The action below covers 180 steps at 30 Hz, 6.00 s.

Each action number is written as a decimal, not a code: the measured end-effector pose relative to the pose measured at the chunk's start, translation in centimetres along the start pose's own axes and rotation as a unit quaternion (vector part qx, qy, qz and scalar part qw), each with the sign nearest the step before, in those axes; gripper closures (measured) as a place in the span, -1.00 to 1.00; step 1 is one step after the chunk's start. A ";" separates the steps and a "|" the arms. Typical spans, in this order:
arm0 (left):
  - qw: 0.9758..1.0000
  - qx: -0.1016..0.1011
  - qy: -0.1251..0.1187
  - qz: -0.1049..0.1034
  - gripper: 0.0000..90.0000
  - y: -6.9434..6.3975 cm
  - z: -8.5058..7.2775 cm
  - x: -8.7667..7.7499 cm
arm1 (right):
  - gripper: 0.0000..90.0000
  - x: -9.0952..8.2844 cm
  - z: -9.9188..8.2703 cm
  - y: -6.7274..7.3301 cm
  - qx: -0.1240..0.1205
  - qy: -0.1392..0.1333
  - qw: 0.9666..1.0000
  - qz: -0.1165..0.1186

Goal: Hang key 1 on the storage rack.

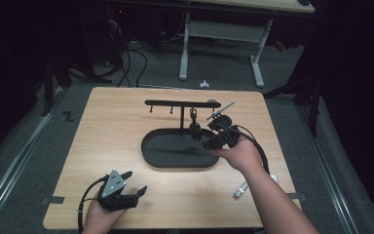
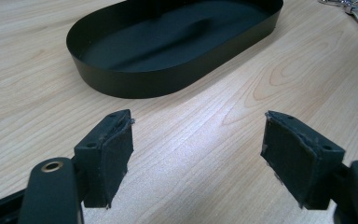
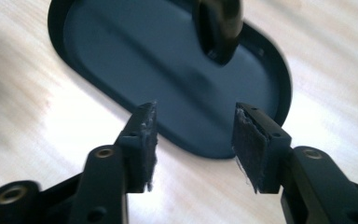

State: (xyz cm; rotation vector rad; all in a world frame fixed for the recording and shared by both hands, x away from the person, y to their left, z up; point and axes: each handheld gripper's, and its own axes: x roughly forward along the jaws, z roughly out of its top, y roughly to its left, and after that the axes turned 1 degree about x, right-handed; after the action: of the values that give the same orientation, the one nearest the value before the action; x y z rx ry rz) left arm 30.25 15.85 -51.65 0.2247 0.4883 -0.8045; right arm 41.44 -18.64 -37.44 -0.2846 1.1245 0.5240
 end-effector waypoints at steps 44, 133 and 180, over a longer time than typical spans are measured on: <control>1.000 -0.002 0.006 -0.001 -0.44 0.0 -0.2 0.1 | 0.43 5.7 -12.9 -11.4 0.117 0.105 0.986 -0.057; 1.000 0.002 0.001 -0.006 -0.44 0.0 -0.1 0.1 | 0.92 -3.2 -6.7 -6.2 0.009 0.046 0.999 -0.023; 1.000 0.001 0.003 0.003 -0.44 0.3 -0.3 -0.5 | 0.92 -5.5 0.7 -4.4 -0.022 0.022 0.999 -0.034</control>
State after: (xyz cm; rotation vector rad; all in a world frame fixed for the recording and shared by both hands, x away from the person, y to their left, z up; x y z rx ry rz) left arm 30.06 16.50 -51.70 0.2294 0.4917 -0.7996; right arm 42.55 -23.46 -32.38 -0.3724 1.1430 0.4834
